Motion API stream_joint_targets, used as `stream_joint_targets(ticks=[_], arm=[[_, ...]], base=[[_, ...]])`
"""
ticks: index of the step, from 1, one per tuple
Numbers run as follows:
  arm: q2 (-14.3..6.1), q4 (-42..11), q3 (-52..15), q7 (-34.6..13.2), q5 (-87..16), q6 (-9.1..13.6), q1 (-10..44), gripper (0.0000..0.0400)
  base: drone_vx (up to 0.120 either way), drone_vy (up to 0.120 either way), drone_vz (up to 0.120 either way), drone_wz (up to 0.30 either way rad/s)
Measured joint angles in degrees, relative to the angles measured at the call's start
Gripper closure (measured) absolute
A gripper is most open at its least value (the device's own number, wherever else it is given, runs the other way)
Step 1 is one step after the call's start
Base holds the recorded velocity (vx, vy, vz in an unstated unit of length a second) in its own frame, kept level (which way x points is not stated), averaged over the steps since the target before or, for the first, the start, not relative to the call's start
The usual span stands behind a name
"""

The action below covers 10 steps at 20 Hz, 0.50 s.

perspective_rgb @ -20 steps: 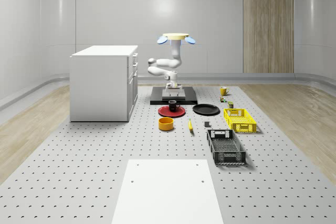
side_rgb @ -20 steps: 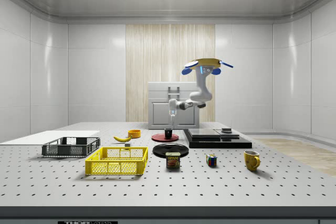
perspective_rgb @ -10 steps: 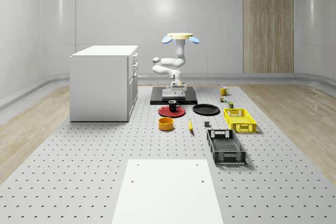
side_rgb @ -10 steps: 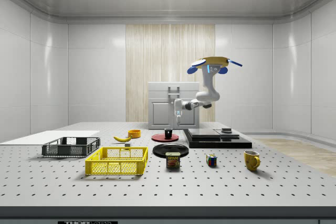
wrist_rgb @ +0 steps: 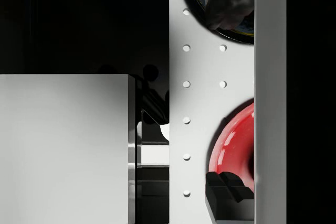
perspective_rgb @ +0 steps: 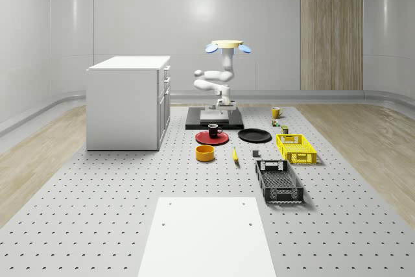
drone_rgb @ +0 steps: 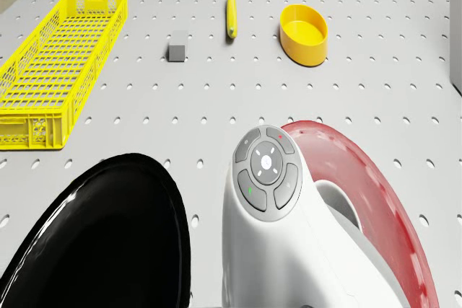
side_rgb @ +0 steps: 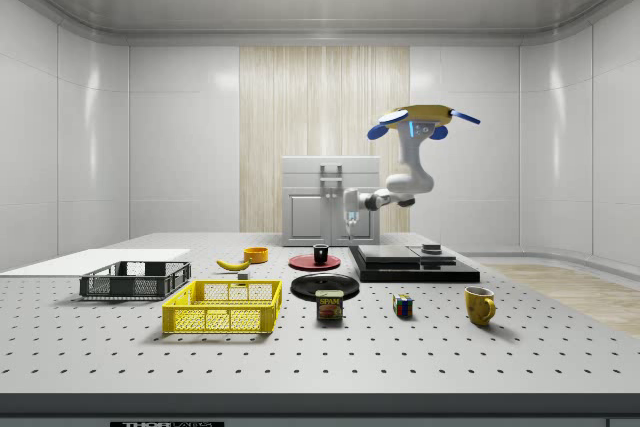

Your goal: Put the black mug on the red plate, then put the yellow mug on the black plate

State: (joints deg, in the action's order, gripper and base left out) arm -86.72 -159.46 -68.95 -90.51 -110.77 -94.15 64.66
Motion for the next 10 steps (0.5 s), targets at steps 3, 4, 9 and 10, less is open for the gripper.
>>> stream_joint_targets(ticks=[3, 4, 9, 10], arm=[[0.0, 0.0, 0.0, 0.0, 0.0, 0.0, 0.0, 0.0], [-0.1, 0.0, 0.0, 0.0, 0.0, 0.0, 0.0, 0.0], [-0.1, 0.0, 0.0, 0.0, 0.0, -0.1, 0.0, 0.0], [-0.1, 0.0, 0.0, 0.0, 0.1, -0.1, 0.0, 0.0]], base=[[-0.12, 0.12, 0.0, 0.0], [-0.12, 0.12, 0.0, 0.0], [-0.12, 0.12, 0.0, 0.0], [-0.12, 0.12, 0.0, 0.0]])
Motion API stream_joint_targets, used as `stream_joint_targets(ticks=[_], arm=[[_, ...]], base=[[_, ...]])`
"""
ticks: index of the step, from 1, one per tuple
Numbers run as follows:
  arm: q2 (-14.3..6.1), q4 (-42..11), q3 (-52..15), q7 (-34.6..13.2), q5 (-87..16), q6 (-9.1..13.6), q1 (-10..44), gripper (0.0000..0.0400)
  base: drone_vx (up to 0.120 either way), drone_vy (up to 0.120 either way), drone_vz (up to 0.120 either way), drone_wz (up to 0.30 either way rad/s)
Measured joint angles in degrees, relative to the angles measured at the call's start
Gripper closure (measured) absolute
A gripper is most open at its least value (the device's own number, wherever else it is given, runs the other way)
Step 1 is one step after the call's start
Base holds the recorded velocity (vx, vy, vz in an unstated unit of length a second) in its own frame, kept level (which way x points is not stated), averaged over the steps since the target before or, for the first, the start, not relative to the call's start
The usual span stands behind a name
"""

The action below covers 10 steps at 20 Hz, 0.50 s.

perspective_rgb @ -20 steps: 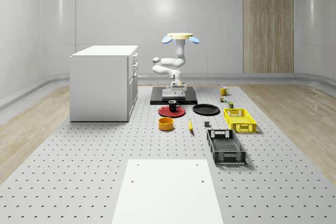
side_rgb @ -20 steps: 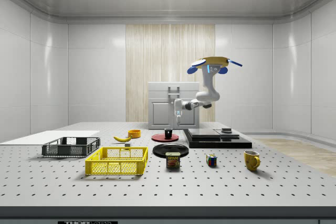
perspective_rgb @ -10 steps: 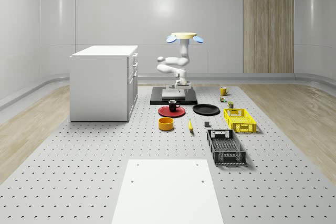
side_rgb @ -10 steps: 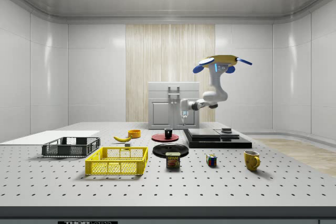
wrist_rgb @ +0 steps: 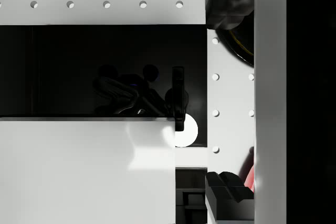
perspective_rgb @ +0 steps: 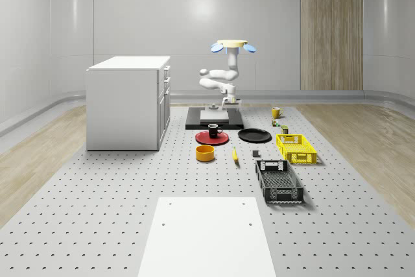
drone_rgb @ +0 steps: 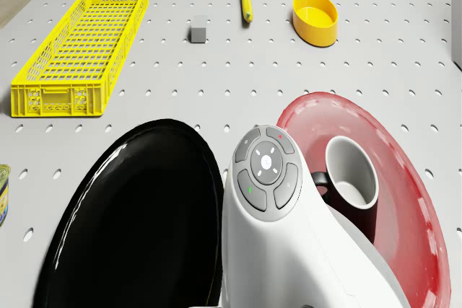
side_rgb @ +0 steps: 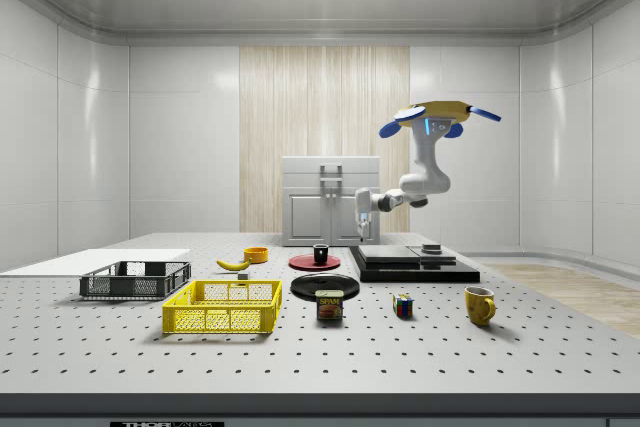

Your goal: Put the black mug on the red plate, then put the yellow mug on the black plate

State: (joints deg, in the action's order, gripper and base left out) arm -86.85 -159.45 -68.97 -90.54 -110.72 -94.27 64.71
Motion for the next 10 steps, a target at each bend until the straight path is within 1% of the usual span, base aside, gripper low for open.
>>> stream_joint_targets(ticks=[10], arm=[[-0.1, 0.0, 0.0, 0.0, 0.0, -0.1, 0.0, 0.0]], base=[[-0.12, 0.12, 0.0, 0.0]])
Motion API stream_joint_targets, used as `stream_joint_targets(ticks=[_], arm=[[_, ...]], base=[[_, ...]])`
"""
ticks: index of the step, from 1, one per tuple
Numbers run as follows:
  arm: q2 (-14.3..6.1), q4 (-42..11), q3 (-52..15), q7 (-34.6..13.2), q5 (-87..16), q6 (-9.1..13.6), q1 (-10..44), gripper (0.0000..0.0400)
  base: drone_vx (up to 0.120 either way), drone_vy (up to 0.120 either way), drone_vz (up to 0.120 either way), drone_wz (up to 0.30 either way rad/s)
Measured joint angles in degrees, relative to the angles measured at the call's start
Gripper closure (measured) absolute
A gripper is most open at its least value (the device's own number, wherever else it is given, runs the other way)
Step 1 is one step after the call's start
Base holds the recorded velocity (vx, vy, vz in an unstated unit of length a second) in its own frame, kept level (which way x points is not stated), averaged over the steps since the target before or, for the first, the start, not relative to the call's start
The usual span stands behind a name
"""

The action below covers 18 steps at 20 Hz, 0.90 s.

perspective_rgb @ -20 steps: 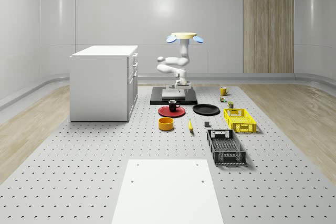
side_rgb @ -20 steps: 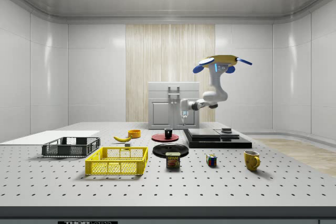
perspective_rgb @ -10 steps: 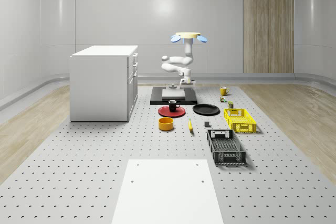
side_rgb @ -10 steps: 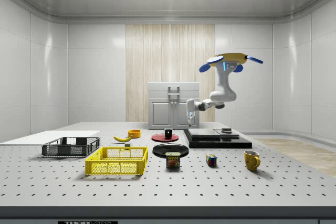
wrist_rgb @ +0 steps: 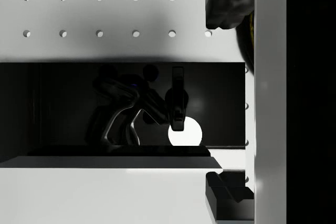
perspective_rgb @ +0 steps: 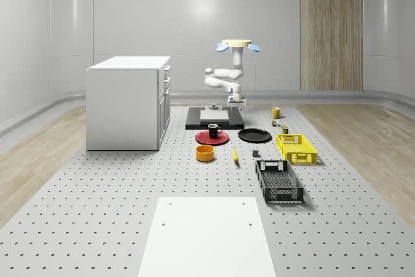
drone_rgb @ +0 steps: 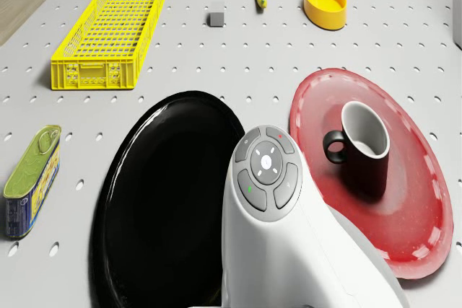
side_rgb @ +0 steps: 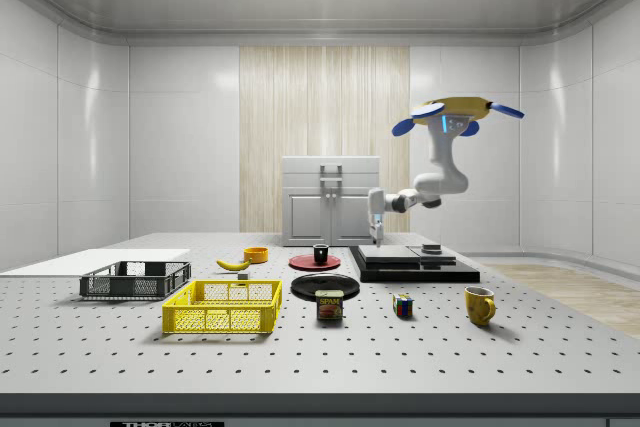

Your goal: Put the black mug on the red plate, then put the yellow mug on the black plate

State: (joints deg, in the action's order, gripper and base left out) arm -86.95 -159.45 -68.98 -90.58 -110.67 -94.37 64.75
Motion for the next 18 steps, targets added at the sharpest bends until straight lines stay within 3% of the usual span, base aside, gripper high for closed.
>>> stream_joint_targets(ticks=[18], arm=[[-0.2, 0.0, 0.0, 0.0, 0.1, -0.1, 0.1, 0.0]], base=[[-0.12, 0.12, 0.0, 0.0]])
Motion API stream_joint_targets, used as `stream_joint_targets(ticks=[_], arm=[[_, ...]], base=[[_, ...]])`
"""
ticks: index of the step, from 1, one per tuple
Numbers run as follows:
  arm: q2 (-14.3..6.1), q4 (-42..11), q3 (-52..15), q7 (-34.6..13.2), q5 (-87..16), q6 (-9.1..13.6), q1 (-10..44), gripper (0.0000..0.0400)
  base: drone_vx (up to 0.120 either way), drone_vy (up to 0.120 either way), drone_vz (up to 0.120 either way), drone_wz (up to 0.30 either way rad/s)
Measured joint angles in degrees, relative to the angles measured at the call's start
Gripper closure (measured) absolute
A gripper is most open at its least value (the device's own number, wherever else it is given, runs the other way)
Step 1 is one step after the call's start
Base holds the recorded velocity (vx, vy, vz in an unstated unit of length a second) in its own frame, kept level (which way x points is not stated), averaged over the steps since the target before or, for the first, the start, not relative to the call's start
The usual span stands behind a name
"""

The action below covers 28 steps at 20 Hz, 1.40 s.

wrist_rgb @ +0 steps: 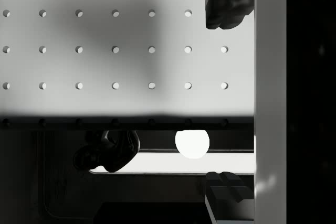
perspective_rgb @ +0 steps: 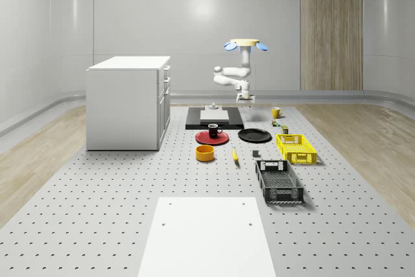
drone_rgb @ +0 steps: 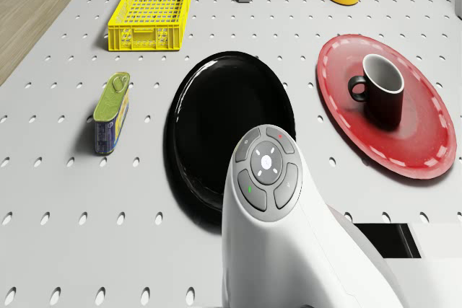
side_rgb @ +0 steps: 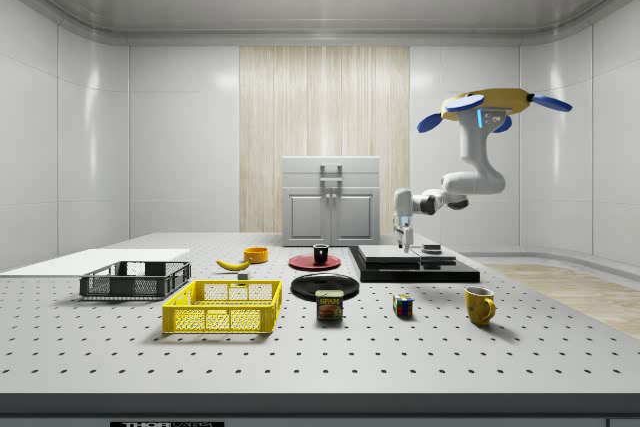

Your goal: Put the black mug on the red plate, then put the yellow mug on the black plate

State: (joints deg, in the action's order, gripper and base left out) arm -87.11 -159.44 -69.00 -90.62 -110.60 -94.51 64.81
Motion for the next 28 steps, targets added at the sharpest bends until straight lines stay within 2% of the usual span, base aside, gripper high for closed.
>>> stream_joint_targets(ticks=[8, 12, 28], arm=[[-0.1, 0.0, 0.0, 0.0, 0.0, -0.1, 0.0, 0.0], [-0.1, 0.0, 0.0, 0.0, 0.0, -0.1, 0.0, 0.0], [-0.2, 0.0, 0.0, 0.0, 0.1, -0.2, 0.1, 0.0]], base=[[-0.12, 0.12, 0.0, 0.0], [0.0, 0.12, 0.0, 0.0], [-0.12, 0.12, 0.0, 0.0]])
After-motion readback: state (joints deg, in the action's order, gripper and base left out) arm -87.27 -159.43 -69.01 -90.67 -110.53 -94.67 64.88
